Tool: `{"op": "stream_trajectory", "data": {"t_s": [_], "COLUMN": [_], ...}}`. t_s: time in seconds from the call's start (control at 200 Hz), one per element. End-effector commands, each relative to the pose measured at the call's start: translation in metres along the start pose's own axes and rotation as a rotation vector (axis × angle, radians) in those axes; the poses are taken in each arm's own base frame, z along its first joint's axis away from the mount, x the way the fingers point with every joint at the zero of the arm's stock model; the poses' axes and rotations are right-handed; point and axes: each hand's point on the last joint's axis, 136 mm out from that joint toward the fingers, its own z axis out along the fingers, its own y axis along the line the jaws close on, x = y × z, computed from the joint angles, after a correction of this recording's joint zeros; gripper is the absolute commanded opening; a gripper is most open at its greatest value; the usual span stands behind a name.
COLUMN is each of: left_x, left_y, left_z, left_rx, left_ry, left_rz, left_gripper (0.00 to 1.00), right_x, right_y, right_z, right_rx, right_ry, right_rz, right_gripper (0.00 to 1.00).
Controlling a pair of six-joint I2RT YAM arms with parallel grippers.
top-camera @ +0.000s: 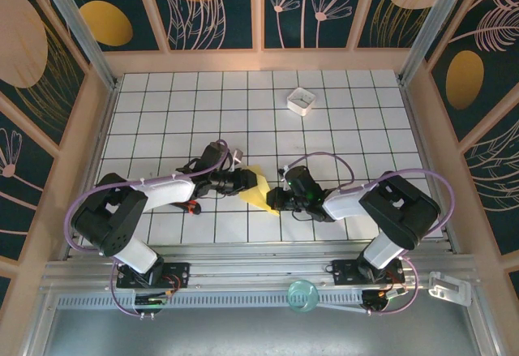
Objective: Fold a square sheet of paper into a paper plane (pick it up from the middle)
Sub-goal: Fourth fold the wing at the center of the table.
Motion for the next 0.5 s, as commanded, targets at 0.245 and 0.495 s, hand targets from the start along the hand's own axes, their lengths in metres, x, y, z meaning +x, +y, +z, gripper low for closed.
{"op": "stream_trajectory", "data": {"t_s": [0.245,0.495], "left_x": [-0.001,-0.006], "left_y": [-0.048,-0.036], "left_z": [0.007,0.008], "left_rx": [0.164,0.081], "left_ry": [0.039,0.021], "left_rz": [0.046,0.058], "left_gripper": [0.32,0.31], "right_x": [0.009,0.004], "right_y": [-0.009,-0.004], "right_z": [0.001,-0.001], "right_rx": [0.004,-0.006], "right_ry": [0.022,0.012], "right_rz": [0.033,0.029], "right_gripper": [0.06,0.07]}}
